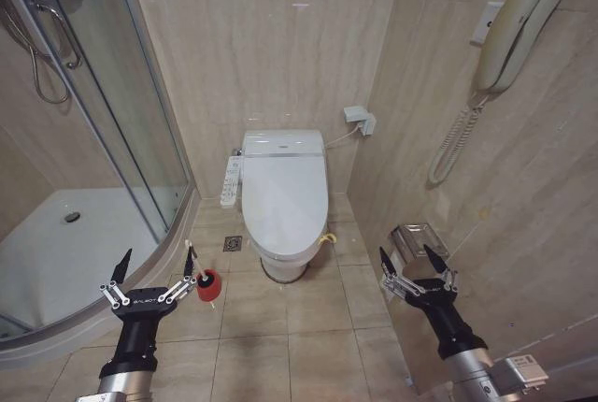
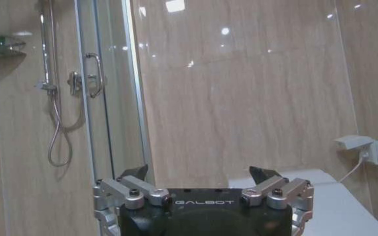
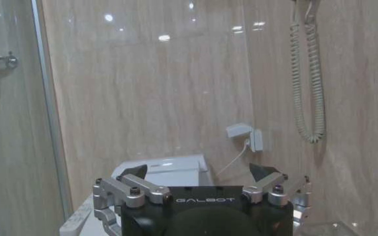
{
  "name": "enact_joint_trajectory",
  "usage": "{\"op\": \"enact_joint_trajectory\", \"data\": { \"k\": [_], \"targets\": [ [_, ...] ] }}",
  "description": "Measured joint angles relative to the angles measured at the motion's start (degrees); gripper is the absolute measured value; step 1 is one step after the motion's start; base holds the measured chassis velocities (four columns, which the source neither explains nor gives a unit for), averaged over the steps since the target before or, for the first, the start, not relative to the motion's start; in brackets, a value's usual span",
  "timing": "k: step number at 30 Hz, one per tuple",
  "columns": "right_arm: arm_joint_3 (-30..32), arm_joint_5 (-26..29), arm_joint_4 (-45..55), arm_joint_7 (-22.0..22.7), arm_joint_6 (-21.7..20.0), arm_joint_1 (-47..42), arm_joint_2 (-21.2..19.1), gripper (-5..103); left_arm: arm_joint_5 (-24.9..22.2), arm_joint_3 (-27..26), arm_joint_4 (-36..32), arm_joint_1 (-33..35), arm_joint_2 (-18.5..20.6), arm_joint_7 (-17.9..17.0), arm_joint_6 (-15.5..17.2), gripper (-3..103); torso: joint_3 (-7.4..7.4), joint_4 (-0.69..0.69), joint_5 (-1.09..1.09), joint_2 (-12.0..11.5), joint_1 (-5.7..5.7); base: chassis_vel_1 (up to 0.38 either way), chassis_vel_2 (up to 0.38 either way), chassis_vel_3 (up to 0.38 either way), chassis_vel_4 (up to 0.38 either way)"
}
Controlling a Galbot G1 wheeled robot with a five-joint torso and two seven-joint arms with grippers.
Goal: Open the toilet lid, clean the toilet bowl with a toilet brush, close the toilet lid, and flush.
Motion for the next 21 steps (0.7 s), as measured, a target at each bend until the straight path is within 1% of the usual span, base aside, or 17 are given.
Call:
{"op": "enact_joint_trajectory", "data": {
  "k": [21],
  "targets": [
    [0.0,0.0,0.0,0.0,0.0,0.0,0.0,100,0.0,0.0,0.0,0.0,0.0,0.0,0.0,100,0.0,0.0,0.0,0.0,0.0,0.0,0.0,0.0,0.0]
  ]
}}
